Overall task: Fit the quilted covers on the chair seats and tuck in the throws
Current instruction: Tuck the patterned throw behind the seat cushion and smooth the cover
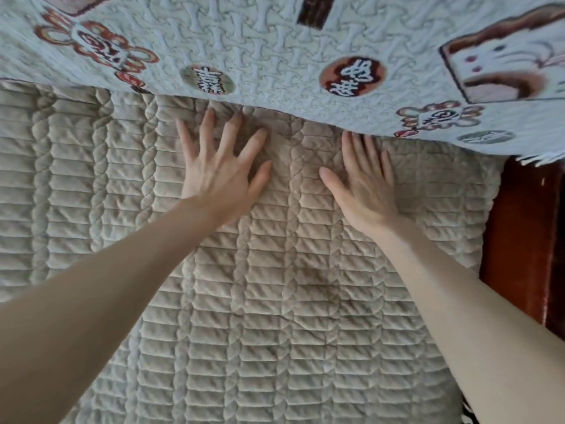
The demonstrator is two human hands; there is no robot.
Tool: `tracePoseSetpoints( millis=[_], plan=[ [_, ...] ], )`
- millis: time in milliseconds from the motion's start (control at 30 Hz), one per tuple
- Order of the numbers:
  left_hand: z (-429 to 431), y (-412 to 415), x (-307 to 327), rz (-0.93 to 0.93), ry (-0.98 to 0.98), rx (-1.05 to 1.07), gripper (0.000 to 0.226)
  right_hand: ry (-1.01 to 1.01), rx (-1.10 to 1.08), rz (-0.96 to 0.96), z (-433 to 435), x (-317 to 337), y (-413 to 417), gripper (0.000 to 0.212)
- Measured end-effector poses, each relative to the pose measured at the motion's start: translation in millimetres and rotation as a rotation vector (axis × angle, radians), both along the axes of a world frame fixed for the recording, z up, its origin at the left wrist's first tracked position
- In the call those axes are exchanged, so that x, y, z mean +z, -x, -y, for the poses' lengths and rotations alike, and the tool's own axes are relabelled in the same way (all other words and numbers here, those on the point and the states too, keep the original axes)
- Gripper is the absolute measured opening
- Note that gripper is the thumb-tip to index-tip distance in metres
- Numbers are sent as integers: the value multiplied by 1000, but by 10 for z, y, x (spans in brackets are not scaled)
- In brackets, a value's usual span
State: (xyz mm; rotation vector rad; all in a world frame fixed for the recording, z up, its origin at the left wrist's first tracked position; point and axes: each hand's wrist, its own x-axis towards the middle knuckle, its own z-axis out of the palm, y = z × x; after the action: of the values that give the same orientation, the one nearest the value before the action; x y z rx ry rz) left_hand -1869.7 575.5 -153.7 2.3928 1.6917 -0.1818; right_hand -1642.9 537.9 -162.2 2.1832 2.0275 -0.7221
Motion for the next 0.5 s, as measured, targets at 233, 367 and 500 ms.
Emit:
tracePoseSetpoints(
  millis=[233, 367, 500],
  plan=[
    [132, -323, -126, 28, -21, -129, 58, -70, 57, 71, 110, -39, 6, 75],
    [215, -216, -119, -35, 2, -8, 69, -67, 112, 104, 283, -2, -92, 74],
    [196, -187, -64, -50, 45, 20, 79, -28, -10, 128, 242, 52, -185, 79]
  ],
)
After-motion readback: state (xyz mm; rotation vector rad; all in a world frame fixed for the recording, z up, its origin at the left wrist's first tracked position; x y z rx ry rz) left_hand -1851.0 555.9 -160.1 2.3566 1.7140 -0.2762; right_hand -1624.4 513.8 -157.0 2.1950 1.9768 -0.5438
